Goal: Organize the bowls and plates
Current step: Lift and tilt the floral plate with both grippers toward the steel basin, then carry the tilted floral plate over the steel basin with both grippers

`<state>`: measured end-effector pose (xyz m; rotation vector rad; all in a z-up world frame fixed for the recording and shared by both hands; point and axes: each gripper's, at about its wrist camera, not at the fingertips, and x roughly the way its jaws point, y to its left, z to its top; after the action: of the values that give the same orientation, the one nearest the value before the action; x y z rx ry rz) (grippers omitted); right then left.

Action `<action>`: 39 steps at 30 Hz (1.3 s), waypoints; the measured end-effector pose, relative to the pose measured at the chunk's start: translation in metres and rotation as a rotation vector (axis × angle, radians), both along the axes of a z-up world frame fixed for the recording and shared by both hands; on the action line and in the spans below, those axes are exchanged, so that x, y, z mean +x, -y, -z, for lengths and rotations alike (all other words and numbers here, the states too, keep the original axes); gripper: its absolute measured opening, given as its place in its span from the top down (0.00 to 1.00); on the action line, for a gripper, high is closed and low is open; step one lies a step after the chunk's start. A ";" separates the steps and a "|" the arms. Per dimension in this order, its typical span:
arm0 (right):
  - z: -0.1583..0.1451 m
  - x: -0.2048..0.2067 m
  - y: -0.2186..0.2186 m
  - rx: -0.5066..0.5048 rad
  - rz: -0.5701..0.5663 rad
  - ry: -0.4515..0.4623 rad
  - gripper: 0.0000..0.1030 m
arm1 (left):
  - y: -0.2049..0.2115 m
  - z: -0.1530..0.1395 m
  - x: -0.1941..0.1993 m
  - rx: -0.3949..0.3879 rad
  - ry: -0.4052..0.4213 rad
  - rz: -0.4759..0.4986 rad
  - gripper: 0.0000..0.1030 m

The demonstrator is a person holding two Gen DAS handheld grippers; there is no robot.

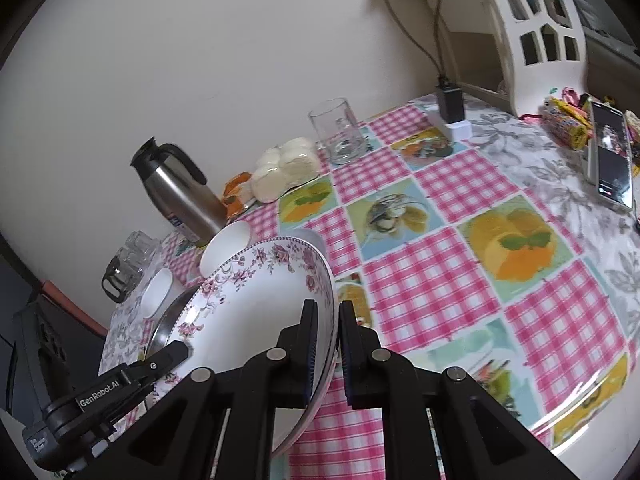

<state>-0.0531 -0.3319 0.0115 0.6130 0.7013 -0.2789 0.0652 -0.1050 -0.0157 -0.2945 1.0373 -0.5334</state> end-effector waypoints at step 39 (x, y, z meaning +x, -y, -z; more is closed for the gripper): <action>0.031 0.105 -0.128 0.000 -0.165 -0.083 0.89 | -0.138 0.036 0.070 -0.002 -0.152 -0.217 0.83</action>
<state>0.0522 -0.2042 -0.0200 0.5423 0.8274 -0.1524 0.1355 0.0330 -0.0512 -0.4492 1.1356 -0.3195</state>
